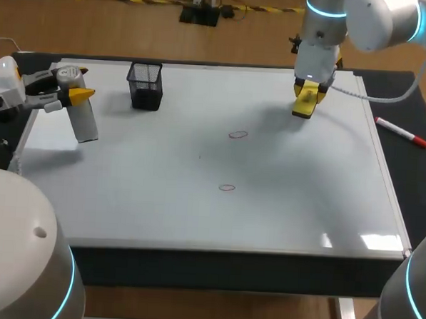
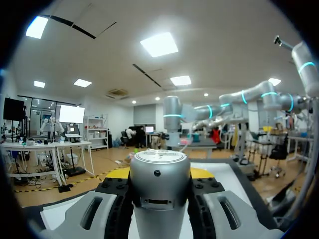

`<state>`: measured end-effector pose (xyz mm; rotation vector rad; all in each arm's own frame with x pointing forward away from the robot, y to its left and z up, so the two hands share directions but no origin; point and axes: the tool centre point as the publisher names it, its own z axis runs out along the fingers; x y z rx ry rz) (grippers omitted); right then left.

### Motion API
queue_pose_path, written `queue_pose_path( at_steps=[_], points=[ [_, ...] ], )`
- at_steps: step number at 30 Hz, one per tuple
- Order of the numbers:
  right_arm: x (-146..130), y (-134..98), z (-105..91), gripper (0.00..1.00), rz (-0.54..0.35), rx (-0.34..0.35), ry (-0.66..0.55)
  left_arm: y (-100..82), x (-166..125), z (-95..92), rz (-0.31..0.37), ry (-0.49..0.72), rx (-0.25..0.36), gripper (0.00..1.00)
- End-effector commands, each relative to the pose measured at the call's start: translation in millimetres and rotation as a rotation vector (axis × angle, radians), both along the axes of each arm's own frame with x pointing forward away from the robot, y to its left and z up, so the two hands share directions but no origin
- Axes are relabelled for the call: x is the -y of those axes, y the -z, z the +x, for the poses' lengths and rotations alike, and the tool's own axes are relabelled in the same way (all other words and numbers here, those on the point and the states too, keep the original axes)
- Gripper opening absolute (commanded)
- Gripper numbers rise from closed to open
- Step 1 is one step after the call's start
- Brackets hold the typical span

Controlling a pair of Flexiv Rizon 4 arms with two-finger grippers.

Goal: Pick up the inspection probe, press it on each red-marked spot on the whiteboard one by one, put down the probe, pick up the eraser, and wipe off all the red marks.

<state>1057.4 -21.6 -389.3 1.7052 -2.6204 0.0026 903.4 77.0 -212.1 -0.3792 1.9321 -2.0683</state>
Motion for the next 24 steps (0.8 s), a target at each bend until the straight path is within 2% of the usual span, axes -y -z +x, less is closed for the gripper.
queue_pose_path(
  at_steps=[1,12,24],
  points=[
    [-0.1,0.0,2.5,0.00,-0.004,-0.004,-0.001,-0.9,0.3,-0.9,0.000,-0.002,0.002,0.00],
    [-0.1,0.0,2.5,0.00,-0.004,-0.004,-0.001,-0.9,0.3,-0.9,0.000,-0.002,0.002,0.00],
    [-0.1,0.0,2.5,0.00,-0.004,-0.004,-0.001,-5.9,57.5,-11.1,0.017,0.102,0.021,0.00]
  ],
)
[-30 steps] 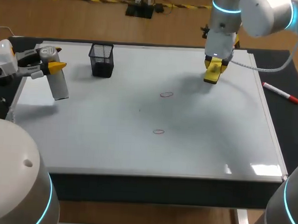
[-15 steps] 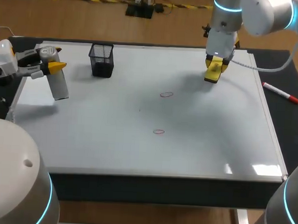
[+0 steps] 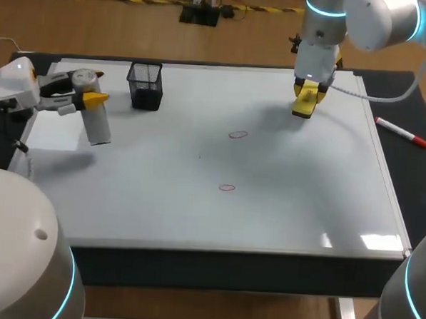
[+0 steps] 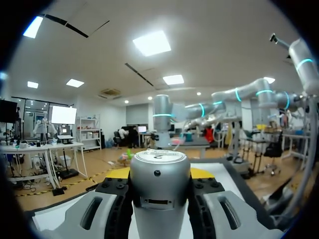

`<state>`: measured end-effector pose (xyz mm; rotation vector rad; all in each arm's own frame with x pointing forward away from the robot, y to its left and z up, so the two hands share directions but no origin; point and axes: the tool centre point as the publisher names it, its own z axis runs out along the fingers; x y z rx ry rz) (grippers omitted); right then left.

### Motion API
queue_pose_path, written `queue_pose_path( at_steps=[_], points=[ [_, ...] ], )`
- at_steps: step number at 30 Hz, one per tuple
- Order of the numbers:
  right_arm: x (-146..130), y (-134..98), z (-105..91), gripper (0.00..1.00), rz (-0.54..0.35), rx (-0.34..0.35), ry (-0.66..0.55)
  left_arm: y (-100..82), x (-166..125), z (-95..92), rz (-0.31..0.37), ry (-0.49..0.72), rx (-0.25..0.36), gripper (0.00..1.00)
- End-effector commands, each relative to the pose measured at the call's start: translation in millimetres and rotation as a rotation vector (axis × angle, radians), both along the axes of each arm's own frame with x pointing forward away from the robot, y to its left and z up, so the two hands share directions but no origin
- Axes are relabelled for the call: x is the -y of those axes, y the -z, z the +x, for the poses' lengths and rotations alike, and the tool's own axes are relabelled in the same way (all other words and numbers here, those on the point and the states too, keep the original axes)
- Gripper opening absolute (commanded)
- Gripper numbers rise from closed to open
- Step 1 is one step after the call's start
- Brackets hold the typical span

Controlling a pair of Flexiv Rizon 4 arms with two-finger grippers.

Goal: Pick up the inspection probe, press it on each red-marked spot on the whiteboard one by one, put down the probe, pick up the eraser, and wipe off all the red marks.

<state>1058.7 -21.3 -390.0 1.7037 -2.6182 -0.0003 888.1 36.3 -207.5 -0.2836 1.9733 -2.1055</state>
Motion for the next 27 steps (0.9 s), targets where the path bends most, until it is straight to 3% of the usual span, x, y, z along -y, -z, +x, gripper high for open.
queue_pose_path(
  at_steps=[1,14,27],
  points=[
    [0.3,-0.7,1.2,0.00,-0.004,-0.001,-0.002,-2.1,22.9,3.8,0.006,0.037,0.007,0.00],
    [0.3,-0.7,1.2,0.00,-0.004,-0.001,-0.002,8.0,117.2,14.1,-0.072,0.193,-0.017,0.00],
    [0.3,-0.7,1.2,0.00,-0.004,-0.001,-0.002,15.6,183.8,28.5,-0.067,0.258,-0.020,0.00]
  ],
)
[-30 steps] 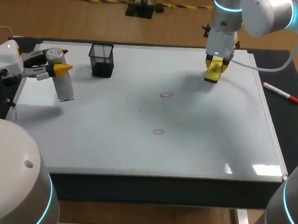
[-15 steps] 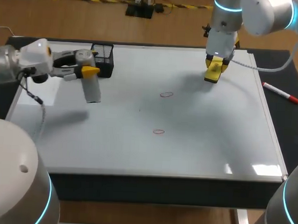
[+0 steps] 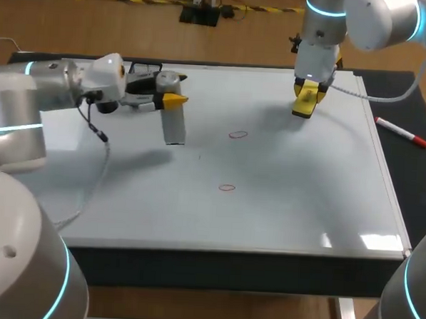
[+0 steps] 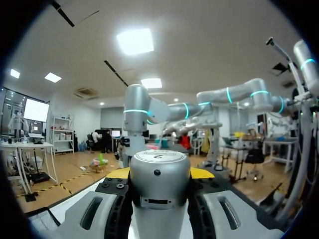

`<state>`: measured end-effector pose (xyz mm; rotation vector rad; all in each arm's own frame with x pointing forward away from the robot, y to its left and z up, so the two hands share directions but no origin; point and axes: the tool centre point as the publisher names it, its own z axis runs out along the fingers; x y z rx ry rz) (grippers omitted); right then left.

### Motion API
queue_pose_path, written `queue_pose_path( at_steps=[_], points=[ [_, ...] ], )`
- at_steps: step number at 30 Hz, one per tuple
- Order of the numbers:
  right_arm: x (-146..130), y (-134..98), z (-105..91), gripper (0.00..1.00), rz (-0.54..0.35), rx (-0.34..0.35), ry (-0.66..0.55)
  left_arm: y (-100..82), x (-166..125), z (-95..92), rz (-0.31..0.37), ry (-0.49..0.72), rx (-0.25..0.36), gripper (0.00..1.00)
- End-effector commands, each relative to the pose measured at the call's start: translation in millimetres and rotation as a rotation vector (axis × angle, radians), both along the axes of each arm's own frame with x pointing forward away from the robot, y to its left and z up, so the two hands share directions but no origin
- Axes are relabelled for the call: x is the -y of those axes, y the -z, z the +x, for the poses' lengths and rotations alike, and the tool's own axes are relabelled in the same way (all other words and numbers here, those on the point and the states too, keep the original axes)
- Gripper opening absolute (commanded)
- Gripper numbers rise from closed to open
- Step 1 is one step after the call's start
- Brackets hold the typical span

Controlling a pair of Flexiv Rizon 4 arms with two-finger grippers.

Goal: Pick up the inspection probe, press it on each red-marked spot on the whiteboard one by one, put down the probe, pick up the eraser, and wipe off all the red marks.

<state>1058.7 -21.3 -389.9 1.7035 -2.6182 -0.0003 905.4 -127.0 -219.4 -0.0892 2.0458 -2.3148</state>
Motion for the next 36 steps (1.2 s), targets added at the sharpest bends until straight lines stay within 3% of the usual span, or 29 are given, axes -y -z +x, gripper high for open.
queue_pose_path(
  at_steps=[1,16,36],
  points=[
    [0.2,-0.6,1.2,0.00,-0.004,-0.001,-0.002,3.4,26.1,11.1,-0.008,0.025,0.002,0.00],
    [0.2,-0.6,1.2,0.00,-0.004,-0.001,-0.002,11.4,93.3,25.5,-0.012,0.030,0.008,0.00],
    [0.2,-0.6,1.2,0.00,-0.004,-0.001,-0.002,23.4,136.7,44.7,-0.022,-0.003,0.023,0.00]
  ],
)
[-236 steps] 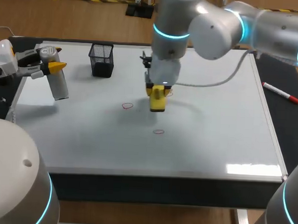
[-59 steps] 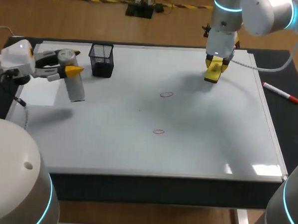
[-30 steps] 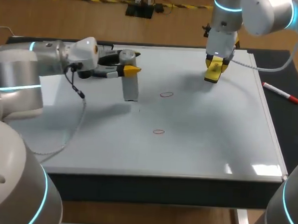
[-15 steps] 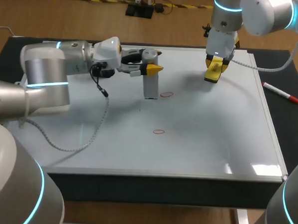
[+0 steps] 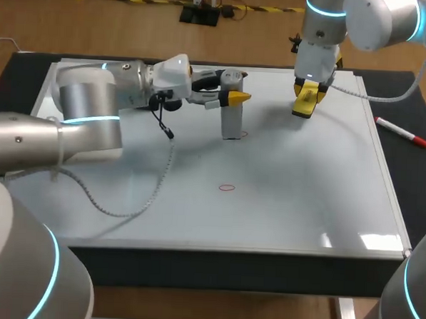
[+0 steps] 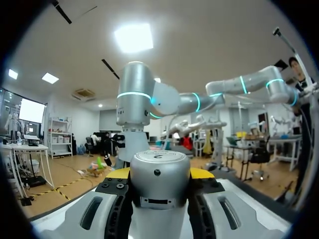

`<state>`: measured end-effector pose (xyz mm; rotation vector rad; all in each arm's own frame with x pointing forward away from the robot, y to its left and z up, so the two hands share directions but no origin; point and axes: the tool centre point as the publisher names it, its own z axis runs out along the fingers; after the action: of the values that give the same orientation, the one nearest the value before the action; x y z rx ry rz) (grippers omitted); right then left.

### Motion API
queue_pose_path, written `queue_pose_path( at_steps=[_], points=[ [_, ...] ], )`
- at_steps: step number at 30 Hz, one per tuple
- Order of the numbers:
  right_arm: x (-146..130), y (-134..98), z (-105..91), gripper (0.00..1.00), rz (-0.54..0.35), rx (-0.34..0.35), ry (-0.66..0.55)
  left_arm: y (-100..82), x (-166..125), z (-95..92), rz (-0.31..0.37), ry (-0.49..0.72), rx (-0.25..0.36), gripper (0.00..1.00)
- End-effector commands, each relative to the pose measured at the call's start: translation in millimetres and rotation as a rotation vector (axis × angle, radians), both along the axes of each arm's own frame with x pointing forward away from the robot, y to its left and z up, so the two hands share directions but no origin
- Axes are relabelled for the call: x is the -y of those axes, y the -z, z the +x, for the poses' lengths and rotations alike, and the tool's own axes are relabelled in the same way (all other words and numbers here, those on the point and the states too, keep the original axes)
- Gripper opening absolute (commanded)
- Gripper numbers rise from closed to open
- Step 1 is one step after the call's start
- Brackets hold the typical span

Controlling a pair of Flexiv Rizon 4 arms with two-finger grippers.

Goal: Pick up the inspection probe, press it on each red-marked spot on the whiteboard one by one, put down the probe, pick up the eraser, and wipe off all the red marks.

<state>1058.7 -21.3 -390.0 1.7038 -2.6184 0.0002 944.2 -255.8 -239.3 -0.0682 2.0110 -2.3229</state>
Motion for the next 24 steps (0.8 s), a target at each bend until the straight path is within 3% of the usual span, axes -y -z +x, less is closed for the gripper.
queue_pose_path(
  at_steps=[1,24],
  points=[
    [0.2,-0.7,1.2,0.00,-0.004,-0.001,-0.002,3.8,8.7,6.6,0.001,-0.002,0.003,0.00],
    [0.2,-0.7,1.2,0.00,-0.004,-0.001,-0.002,18.3,18.5,16.5,0.004,-0.017,-0.006,0.00]
  ],
)
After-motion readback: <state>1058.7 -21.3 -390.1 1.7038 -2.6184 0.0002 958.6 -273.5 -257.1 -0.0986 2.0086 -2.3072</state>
